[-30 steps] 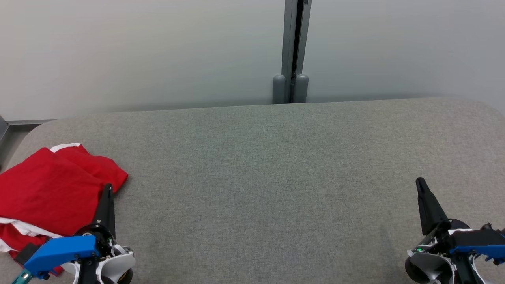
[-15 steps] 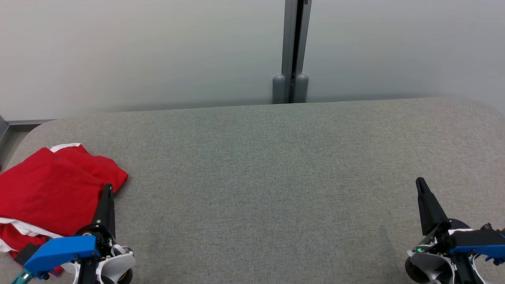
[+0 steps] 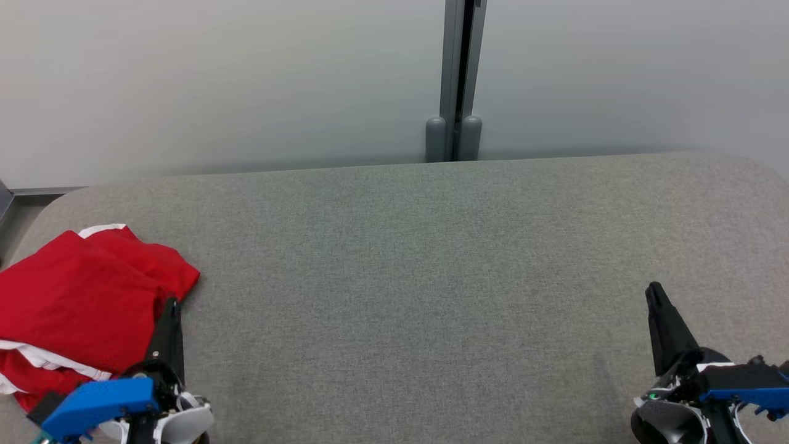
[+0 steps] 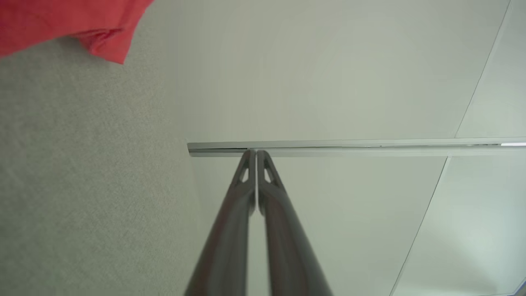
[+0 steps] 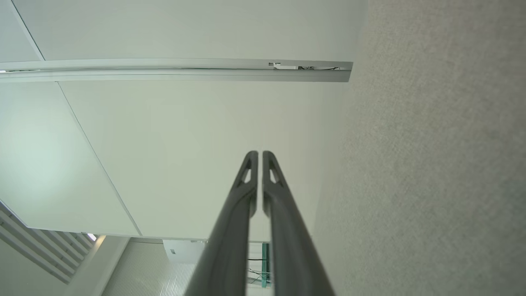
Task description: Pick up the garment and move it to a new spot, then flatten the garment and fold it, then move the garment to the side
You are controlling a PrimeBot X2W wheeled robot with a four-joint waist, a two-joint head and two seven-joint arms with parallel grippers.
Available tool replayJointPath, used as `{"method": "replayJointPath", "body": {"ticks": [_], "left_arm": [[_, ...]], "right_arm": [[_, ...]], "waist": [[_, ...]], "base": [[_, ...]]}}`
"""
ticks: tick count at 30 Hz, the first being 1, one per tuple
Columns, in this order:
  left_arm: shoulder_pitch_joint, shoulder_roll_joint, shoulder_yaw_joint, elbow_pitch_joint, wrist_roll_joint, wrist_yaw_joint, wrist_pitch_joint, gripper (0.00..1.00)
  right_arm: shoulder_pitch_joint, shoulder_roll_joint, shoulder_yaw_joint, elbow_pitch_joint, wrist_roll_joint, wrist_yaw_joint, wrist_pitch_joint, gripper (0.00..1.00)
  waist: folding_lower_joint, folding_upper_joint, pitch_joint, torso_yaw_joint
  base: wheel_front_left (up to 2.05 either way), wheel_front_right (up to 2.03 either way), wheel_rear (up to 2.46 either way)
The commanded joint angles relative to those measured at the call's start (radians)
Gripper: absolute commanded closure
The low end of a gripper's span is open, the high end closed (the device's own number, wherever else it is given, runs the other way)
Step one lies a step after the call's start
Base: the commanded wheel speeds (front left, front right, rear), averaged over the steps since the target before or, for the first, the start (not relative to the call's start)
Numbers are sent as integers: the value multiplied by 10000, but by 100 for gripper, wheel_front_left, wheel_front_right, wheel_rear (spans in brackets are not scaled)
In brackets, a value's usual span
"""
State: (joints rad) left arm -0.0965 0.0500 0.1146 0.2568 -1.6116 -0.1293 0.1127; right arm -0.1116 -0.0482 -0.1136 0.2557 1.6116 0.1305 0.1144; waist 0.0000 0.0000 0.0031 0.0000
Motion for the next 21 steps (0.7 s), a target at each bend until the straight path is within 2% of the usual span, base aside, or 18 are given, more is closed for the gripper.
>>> {"method": "replayJointPath", "body": {"ticks": [1, 9, 21], "left_arm": [[56, -6, -2, 44, 0, 0, -1, 0], [124, 28, -164, 336, 489, 0, -336, 0], [-32, 69, -381, 475, 2871, -3, -899, 0]], "right_arm": [[18, 8, 2, 55, -1, -2, -1, 0], [66, -112, 235, 78, -322, -3, -317, 0], [-182, -421, 653, 149, -1962, -1, -902, 0]], "waist": [[0, 0, 1, 0], [0, 0, 9, -1], [0, 0, 36, -8]], "base": [[0, 0, 0], [0, 0, 0], [0, 0, 0]]}}
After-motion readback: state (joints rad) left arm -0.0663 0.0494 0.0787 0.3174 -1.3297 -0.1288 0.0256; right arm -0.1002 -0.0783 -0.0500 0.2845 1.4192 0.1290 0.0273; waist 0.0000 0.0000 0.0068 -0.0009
